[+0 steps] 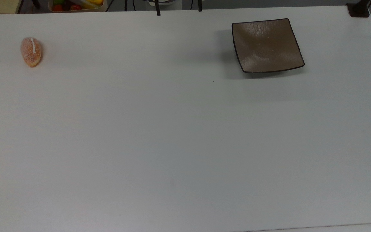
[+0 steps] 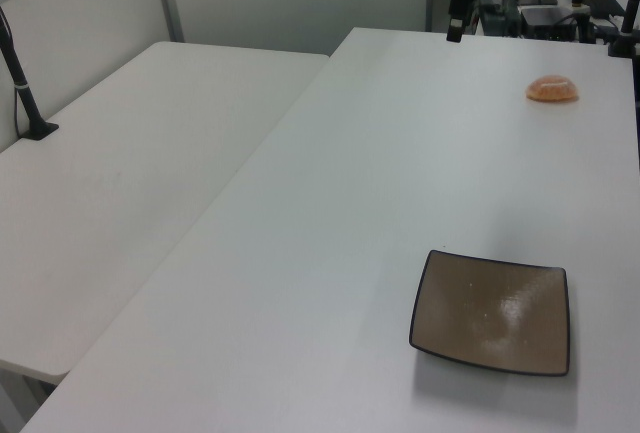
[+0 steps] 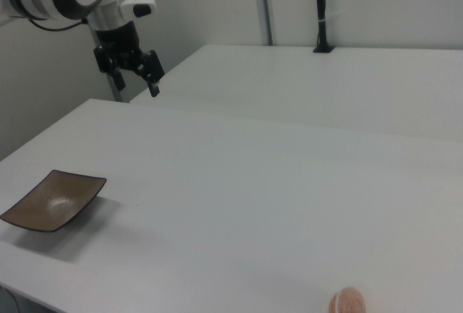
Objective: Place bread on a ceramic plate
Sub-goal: 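Move the open gripper over to the orange bread roll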
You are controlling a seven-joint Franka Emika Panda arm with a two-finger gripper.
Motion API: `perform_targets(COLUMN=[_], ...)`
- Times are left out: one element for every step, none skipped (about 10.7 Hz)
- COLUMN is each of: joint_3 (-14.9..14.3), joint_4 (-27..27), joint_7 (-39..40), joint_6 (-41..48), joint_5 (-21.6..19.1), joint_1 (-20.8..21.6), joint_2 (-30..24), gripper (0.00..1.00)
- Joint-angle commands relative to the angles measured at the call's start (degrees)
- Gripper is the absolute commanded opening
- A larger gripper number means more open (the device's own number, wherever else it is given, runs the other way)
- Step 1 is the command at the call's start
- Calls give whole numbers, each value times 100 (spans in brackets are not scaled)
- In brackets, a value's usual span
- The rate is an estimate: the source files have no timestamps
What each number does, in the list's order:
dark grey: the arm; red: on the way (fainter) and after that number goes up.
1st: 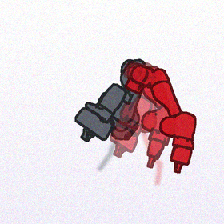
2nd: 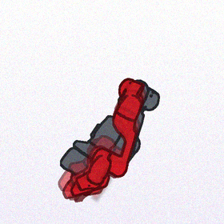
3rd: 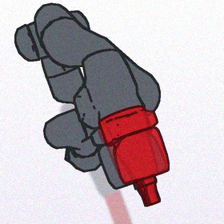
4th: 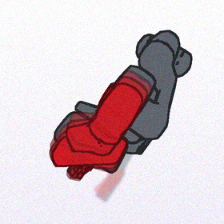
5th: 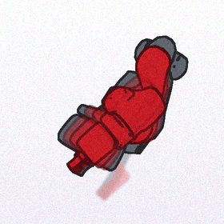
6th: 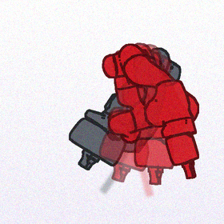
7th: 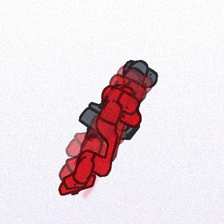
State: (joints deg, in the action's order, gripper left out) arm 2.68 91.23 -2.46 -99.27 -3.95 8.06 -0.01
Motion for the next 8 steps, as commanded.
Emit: perform_targets(joint_3=[4, 4, 4, 4, 4, 4, 4, 4], joint_4=[297, 316, 308, 307, 307, 316, 316, 325], joint_7=[9, 17, 17, 17, 34, 61, 96, 270], joint_6=[-207, -216, -216, -216, -181, -146, -128, -119], joint_5=[96, 96, 88, 79, 79, 70, 61, 61], joint_1=[20, -14, -58, -67, -85, -181, -312, -331], joint_2=[-243, -262, -262, -280, -315, -385, -403, -420], gripper=[100, 100, 100, 100, 100, 100, 100, 100])
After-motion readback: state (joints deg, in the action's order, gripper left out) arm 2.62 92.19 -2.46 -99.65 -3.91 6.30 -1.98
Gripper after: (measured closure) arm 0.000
